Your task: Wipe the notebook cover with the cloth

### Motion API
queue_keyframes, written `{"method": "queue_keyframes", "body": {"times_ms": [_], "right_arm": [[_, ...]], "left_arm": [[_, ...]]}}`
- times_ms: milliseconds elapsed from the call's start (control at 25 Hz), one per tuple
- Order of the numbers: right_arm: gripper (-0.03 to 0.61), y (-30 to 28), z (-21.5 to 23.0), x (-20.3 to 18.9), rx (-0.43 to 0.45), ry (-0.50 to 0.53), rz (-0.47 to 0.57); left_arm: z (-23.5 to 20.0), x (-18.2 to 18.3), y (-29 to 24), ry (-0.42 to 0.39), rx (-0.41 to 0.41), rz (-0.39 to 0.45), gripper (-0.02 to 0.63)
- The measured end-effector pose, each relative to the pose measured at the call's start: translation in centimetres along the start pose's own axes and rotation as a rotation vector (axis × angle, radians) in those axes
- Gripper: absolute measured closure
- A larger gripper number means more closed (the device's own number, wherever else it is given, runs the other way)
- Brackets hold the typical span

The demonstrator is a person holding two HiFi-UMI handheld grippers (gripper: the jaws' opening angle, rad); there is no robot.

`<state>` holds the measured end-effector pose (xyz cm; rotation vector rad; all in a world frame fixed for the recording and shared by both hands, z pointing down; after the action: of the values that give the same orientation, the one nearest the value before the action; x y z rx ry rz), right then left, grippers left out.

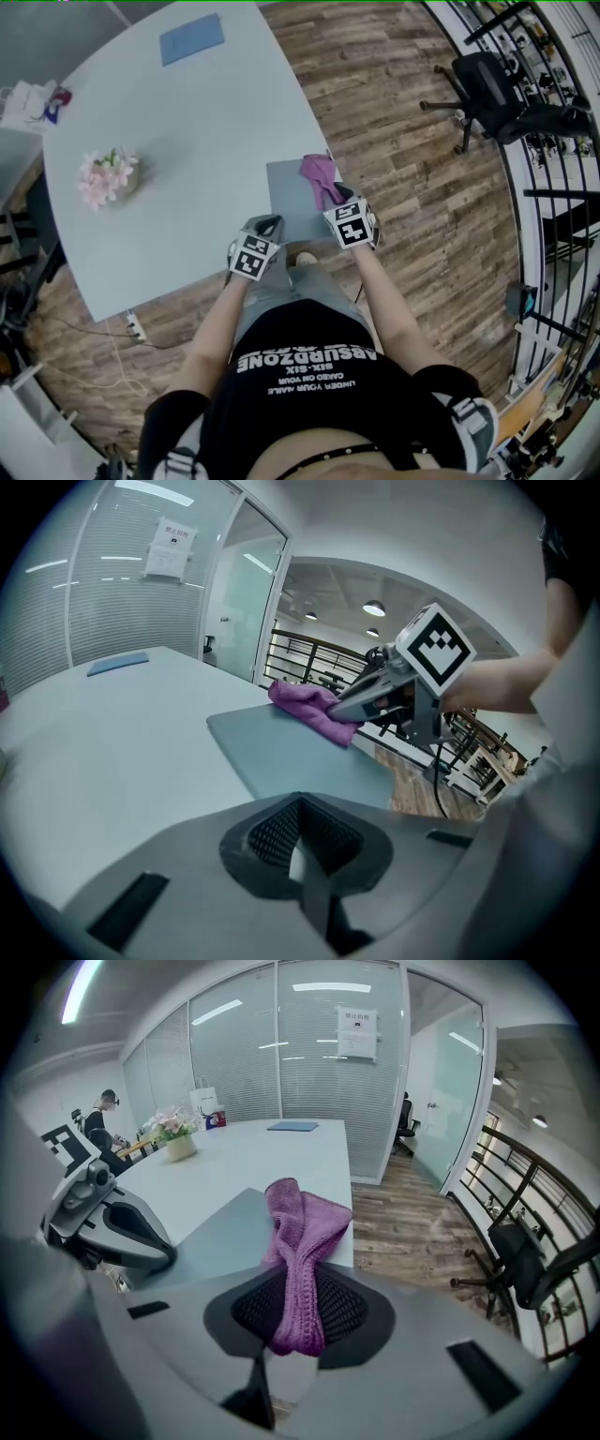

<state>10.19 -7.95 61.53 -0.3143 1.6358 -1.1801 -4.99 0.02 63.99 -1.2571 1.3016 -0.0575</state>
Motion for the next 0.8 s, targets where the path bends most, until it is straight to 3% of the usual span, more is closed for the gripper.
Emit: {"method": "queue_keyframes", "body": {"times_ms": [800], "right_arm": [[0.494, 2.3, -1.6, -3.2, 0.032, -0.069, 0.001]], "left_arm": [[0.1, 0.0, 0.1, 0.017, 0.021, 0.020, 0.597]]}}
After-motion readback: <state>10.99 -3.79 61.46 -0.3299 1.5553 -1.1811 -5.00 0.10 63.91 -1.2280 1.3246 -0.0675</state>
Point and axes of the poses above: the fingertips, and each gripper's own axes: y backward along the fingers, z to its right, x out of its top, the point moved 4 cm from there along y, backward along the fingers, and after that the axes turned 4 degrees about -y, right-handed, at the moved point
